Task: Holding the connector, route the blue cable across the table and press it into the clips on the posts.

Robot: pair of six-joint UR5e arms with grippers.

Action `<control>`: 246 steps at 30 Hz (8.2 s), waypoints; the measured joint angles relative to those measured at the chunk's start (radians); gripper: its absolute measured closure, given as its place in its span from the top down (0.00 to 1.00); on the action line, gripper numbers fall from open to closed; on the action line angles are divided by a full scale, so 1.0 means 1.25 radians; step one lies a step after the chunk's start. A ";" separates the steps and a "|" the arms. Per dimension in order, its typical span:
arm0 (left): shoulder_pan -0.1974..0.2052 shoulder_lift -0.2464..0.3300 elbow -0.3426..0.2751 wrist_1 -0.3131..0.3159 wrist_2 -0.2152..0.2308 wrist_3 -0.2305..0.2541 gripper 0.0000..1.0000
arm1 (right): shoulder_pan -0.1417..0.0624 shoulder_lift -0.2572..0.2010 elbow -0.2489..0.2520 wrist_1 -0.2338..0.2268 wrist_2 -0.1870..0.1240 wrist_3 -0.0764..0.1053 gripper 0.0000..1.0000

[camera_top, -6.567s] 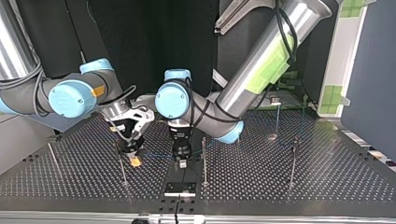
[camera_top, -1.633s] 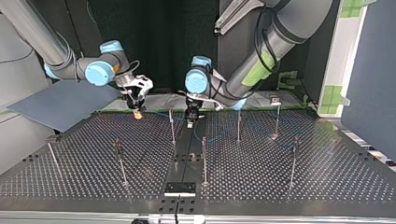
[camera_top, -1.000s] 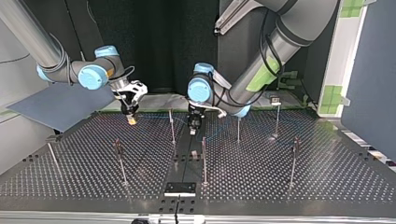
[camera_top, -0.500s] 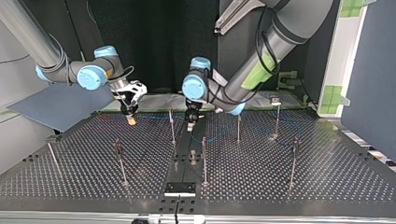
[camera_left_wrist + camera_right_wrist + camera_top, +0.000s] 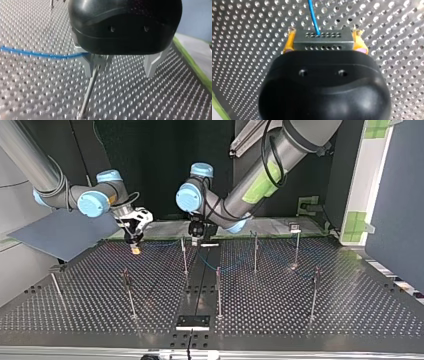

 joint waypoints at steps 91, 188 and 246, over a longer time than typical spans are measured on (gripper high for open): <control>-0.128 -0.176 0.281 0.026 -0.147 -0.185 1.00 | -0.048 0.000 0.000 -0.002 -0.039 -0.004 0.00; -0.181 -0.200 0.506 -0.121 -0.423 -0.199 0.02 | -0.048 -0.135 -0.022 0.035 -0.076 0.024 0.00; -0.104 -0.058 0.454 0.038 -0.173 -0.085 0.02 | -0.052 -0.255 -0.055 0.089 -0.103 0.046 0.00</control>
